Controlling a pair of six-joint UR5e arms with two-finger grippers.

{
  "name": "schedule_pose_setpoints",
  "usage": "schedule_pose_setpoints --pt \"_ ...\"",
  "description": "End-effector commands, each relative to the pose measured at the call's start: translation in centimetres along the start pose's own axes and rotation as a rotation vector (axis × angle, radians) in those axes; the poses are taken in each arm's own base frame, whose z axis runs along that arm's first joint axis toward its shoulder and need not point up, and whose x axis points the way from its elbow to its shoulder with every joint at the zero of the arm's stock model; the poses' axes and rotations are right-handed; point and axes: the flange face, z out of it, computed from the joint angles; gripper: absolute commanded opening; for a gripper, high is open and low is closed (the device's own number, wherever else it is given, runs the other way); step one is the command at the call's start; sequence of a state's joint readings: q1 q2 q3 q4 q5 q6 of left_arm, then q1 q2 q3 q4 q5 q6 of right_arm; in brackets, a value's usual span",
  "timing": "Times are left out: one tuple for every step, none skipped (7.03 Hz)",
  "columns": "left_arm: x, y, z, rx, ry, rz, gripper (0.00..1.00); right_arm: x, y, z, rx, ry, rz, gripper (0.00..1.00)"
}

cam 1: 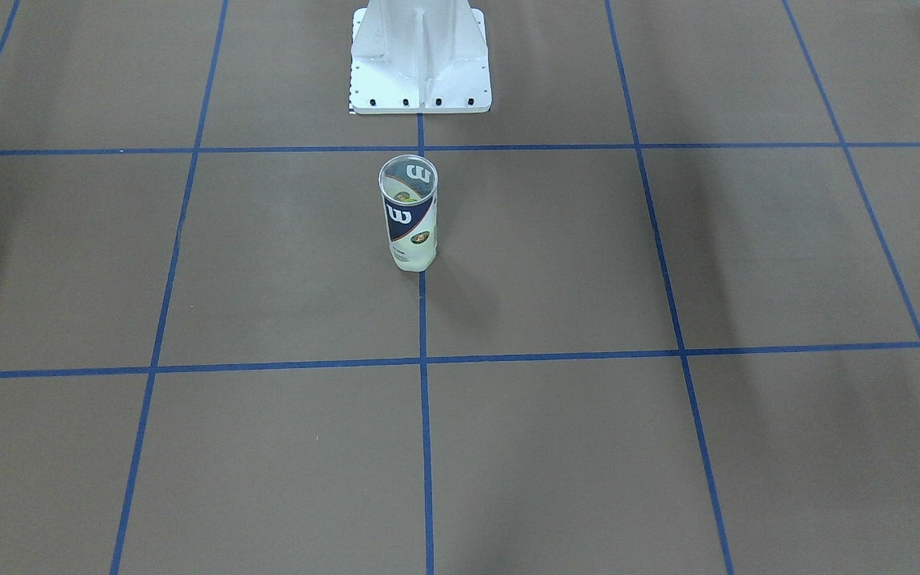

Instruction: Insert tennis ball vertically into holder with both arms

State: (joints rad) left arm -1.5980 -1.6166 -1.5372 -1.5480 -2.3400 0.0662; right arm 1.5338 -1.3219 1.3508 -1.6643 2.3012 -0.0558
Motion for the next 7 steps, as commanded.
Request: schedule_pose_setpoints --pt "-0.51 1.04 0.56 -0.029 0.001 -0.019 1.0 0.33 0.32 0.1 -0.001 0.0 -0.011 1.0" --pt "-0.76 1.48 0.77 -0.037 0.005 -0.031 1.0 0.3 0.32 0.1 -0.001 -0.003 -0.012 1.0" --pt "-0.71 1.51 0.85 -0.059 0.008 -0.05 1.0 0.35 0.33 0.15 -0.002 -0.003 -0.011 1.0" --pt "-0.76 1.62 0.94 -0.068 0.012 -0.059 1.0 0.54 0.62 0.39 -0.007 -0.004 -0.007 1.0" --pt "-0.79 1.7 1.0 -0.069 0.013 -0.06 1.0 0.56 0.69 0.42 -0.008 -0.004 -0.006 1.0" --pt "-0.92 1.93 1.16 -0.072 0.015 -0.065 1.0 0.39 0.75 0.22 -0.022 -0.005 0.004 1.0" --pt "-0.91 1.92 1.15 -0.071 0.015 -0.064 1.0 0.42 0.93 0.29 -0.033 -0.007 0.012 1.0"
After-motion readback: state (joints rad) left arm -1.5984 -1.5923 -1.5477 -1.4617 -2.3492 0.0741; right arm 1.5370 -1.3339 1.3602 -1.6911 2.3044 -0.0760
